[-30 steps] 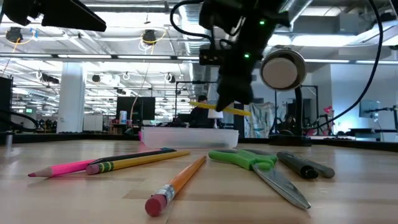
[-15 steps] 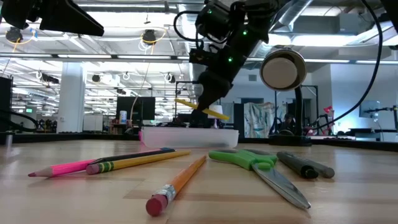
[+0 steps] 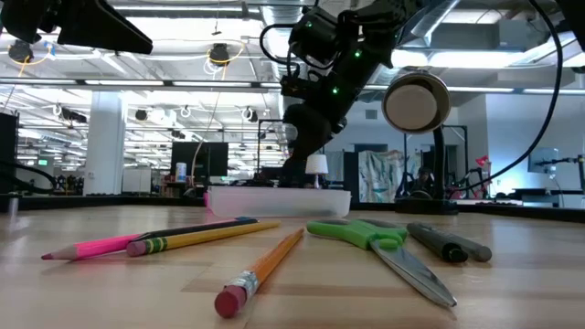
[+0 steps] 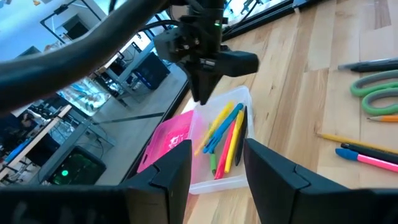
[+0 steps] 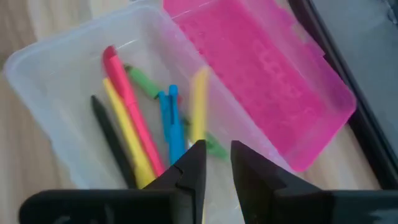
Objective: Pick & place school supplies into a supply box
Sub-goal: Put the yellow pen into the pink supply box, then put the pink pencil into the pink supply box
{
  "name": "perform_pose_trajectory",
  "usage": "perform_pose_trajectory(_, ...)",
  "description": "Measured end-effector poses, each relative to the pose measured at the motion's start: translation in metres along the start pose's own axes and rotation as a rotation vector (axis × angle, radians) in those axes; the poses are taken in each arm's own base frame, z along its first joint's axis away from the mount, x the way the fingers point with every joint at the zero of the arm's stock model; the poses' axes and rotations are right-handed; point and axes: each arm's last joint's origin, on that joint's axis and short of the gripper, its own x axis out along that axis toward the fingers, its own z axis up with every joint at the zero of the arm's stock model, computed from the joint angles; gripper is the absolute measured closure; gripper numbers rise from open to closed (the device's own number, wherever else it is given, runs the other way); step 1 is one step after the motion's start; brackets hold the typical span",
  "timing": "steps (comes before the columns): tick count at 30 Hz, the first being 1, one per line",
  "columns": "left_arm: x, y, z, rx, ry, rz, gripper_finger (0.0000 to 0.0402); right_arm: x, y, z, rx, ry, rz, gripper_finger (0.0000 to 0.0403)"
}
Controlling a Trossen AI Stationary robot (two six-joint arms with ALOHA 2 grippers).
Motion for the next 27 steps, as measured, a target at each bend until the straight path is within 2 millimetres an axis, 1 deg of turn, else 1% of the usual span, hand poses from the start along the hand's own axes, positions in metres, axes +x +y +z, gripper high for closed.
perform_pose_trajectory(3, 0.000, 0.000, 0.000, -0.003, 0.012, -0.013, 0.0261, 0.000, 0.000, 0.001, 0.000, -0.015, -0.001, 0.0313)
perform_pose_trajectory(6, 0.000, -0.001, -0.001, -0.021, 0.029, -0.031, 0.0261, -0.003, 0.006, 0.000, -0.022, 0.002, 0.010, 0.0302)
perform_pose_trajectory(10, 0.000, -0.001, -0.001, -0.048, 0.036, -0.037, 0.0261, -0.017, 0.018, -0.001, -0.062, 0.020, 0.032, 0.0296)
perform_pose_trajectory(14, 0.001, -0.003, -0.002, -0.077, 0.077, -0.072, 0.0261, -0.033, 0.037, -0.004, -0.115, 0.042, 0.066, 0.0296)
perform_pose_trajectory(18, 0.006, -0.013, -0.007, -0.072, 0.120, -0.083, 0.0261, -0.051, 0.058, -0.008, -0.170, 0.062, 0.089, 0.0296)
perform_pose_trajectory(22, 0.016, -0.027, -0.011, -0.052, 0.168, -0.103, 0.0261, -0.063, 0.079, -0.016, -0.219, 0.088, 0.032, 0.0296)
perform_pose_trajectory(27, 0.030, -0.040, -0.008, -0.057, 0.219, -0.177, 0.0261, -0.077, 0.099, -0.030, -0.262, 0.077, -0.032, 0.0296)
